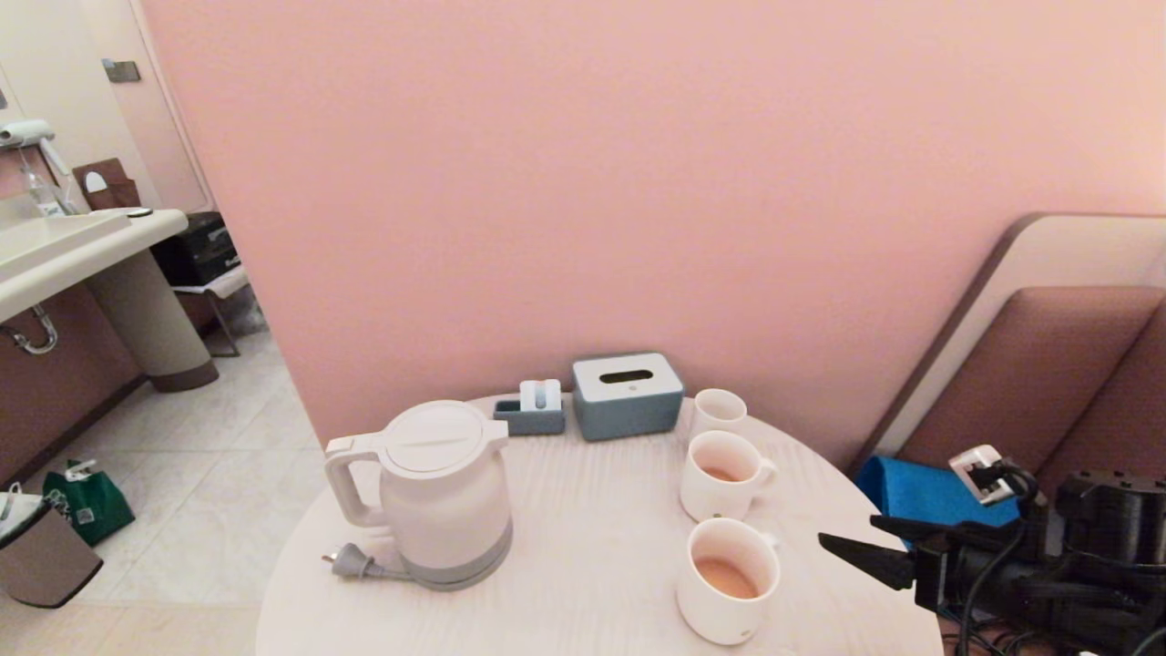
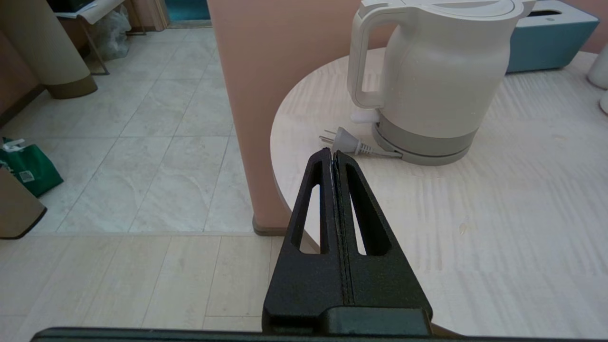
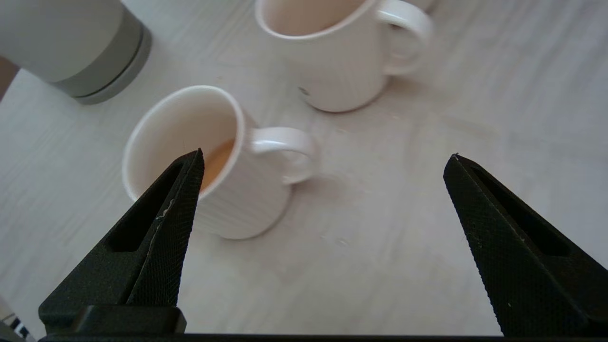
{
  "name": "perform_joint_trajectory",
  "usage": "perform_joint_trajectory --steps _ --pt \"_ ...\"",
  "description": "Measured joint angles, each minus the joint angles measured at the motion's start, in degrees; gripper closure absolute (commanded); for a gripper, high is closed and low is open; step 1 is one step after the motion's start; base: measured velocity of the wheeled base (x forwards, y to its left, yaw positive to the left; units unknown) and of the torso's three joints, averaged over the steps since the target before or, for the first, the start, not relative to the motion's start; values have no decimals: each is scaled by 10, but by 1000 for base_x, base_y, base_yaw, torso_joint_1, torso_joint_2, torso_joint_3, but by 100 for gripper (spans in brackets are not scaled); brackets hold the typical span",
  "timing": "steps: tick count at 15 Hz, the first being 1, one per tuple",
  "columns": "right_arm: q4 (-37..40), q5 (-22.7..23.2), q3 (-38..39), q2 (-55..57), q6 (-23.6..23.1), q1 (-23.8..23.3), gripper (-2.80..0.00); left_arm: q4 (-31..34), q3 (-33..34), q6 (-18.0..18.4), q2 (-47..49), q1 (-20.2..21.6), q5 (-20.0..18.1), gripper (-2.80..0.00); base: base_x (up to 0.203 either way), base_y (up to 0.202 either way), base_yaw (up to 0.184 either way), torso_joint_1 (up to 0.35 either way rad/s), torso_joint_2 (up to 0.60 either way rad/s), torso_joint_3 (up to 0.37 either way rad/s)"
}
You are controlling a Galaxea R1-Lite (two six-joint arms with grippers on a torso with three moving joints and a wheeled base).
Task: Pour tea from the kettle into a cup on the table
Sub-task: Pick up the cup
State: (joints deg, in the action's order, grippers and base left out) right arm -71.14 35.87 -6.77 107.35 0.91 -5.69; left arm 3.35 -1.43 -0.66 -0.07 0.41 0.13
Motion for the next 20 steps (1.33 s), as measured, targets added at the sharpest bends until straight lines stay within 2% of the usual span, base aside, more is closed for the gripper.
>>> perform_joint_trajectory --steps 2,4,6,9,10,12,14,16,20 --pt "26 9 14 3 -41 -19 -280 0 0 0 0 0 0 0 0 0 0 0 0 0" --pt "82 13 23 4 -110 -30 -280 0 0 0 0 0 0 0 0 0 0 0 0 0" --pt "81 13 30 16 -136 -32 -280 0 0 0 0 0 0 0 0 0 0 0 0 0" --pt "-8 9 48 70 -139 -28 -280 0 0 0 0 0 0 0 0 0 0 0 0 0" --pt "-57 -4 54 99 -138 -20 -280 0 0 0 0 0 0 0 0 0 0 0 0 0" --pt "-143 -62 60 146 -125 12 -280 0 0 0 0 0 0 0 0 0 0 0 0 0" --pt "-160 -114 58 167 -91 47 -280 0 0 0 0 0 0 0 0 0 0 0 0 0" --pt "-161 -144 49 178 -75 71 -280 0 0 0 0 0 0 0 0 0 0 0 0 0" --pt "-161 -153 28 187 -66 87 -280 0 0 0 0 0 0 0 0 0 0 0 0 0"
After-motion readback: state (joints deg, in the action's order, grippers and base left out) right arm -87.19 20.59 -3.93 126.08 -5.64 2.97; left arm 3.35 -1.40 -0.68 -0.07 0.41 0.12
